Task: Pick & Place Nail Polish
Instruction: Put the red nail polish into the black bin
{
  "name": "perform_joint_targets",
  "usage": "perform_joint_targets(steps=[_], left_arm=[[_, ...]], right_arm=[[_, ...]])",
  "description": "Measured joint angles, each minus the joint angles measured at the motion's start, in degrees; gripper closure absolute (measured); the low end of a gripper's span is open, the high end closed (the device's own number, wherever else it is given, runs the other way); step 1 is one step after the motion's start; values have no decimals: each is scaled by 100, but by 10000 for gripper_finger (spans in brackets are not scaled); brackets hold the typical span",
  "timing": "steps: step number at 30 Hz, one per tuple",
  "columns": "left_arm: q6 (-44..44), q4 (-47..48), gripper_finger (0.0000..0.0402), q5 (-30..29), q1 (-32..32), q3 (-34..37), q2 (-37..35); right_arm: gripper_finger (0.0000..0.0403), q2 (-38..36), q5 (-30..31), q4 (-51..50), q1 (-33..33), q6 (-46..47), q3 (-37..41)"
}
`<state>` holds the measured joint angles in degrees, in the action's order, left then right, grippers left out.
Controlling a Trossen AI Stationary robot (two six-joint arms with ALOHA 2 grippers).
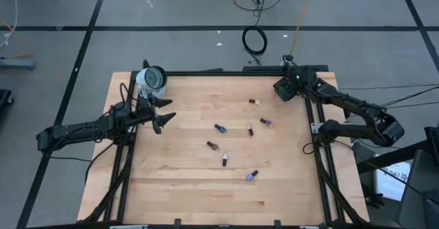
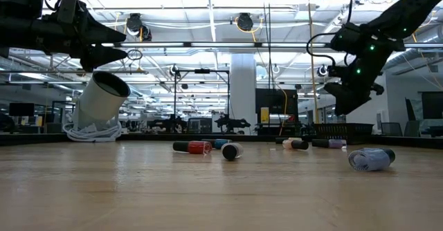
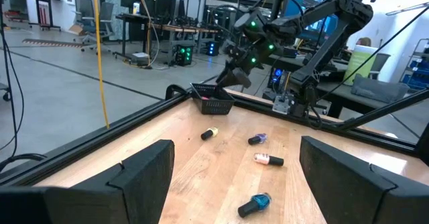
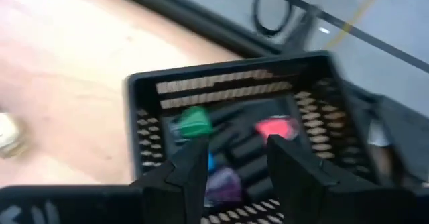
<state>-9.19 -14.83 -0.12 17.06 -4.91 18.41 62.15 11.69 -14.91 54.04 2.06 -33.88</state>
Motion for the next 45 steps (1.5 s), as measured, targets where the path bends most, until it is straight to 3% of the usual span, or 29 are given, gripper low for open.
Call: perform_joint_targets(steps=[7,15,18,23,25,34,45], left_arm=[[0,0,91,0,0,0,0],[0,0,91,0,0,0,-2],[0,0,91,0,-2,0,0],[0,0,91,0,-2,2,-2],[-1,0,91,0,-1,2,0],[-11,-25,91,0,0,3,0],[-830,-905,91,9,-2,9,0]], right_arm=[[259,2,-805,906,-101,18,524],[266,2,-1620,2053,-615,-268,543],[270,2,-2433,2378,-910,-121,543],[272,2,-4556,2704,-1635,242,543],[273,2,-5085,2881,-2100,314,543],[273,2,-5029,3775,-4068,-135,543],[273,2,-4935,4471,-5232,-174,543]])
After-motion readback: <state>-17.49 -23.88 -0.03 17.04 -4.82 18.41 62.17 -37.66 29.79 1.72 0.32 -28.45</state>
